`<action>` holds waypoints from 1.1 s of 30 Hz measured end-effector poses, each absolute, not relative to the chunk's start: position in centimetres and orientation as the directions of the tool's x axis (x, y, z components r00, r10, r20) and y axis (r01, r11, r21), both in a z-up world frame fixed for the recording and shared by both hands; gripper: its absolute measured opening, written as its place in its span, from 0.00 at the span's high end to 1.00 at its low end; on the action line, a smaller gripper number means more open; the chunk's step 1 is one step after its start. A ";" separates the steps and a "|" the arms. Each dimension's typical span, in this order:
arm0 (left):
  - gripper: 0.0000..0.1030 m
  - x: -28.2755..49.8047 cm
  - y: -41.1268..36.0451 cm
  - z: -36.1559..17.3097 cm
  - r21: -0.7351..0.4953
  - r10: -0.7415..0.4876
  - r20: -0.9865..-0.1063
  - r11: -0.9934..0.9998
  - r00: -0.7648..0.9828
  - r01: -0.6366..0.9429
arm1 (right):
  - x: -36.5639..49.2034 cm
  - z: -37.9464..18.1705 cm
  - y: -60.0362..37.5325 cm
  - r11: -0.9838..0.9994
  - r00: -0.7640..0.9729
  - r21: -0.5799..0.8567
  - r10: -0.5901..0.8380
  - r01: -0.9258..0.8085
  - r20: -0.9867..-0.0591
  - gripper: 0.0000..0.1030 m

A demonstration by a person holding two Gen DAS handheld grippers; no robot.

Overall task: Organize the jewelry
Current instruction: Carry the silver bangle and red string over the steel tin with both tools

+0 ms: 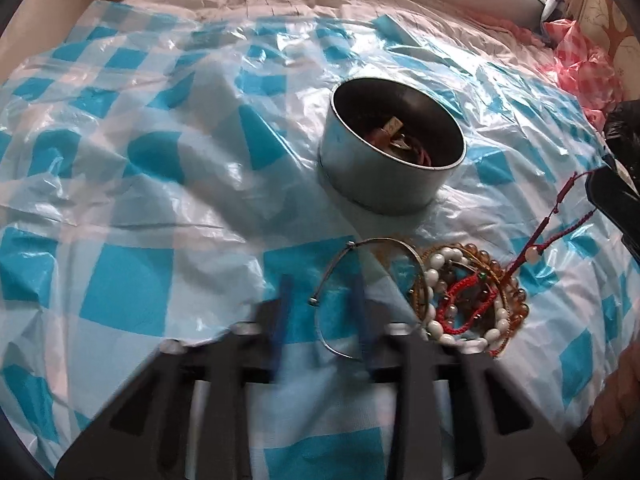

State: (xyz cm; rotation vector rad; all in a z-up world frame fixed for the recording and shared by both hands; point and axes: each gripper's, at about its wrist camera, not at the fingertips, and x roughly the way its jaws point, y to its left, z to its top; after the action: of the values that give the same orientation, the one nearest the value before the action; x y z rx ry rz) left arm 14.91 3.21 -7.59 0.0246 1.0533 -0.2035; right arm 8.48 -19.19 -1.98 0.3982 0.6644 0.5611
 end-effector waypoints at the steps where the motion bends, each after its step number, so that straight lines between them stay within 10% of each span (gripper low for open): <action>1: 0.94 14.8 3.1 -7.3 -0.064 -0.149 -0.862 0.980 0.484 0.188 | 8.5 -2.0 -19.3 0.780 0.651 0.514 0.602 -0.356 -0.462 0.98; 33: 0.95 18.0 -0.8 -0.5 -0.196 -0.300 -0.717 0.953 0.629 0.231 | 12.4 2.9 -20.0 0.761 0.756 0.519 0.586 -0.390 -0.292 0.98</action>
State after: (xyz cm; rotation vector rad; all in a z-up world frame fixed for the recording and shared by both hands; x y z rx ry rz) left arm 17.98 -0.84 -0.49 -0.0881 0.8366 -0.3048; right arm 12.44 -20.05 2.89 0.4509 0.4633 0.5520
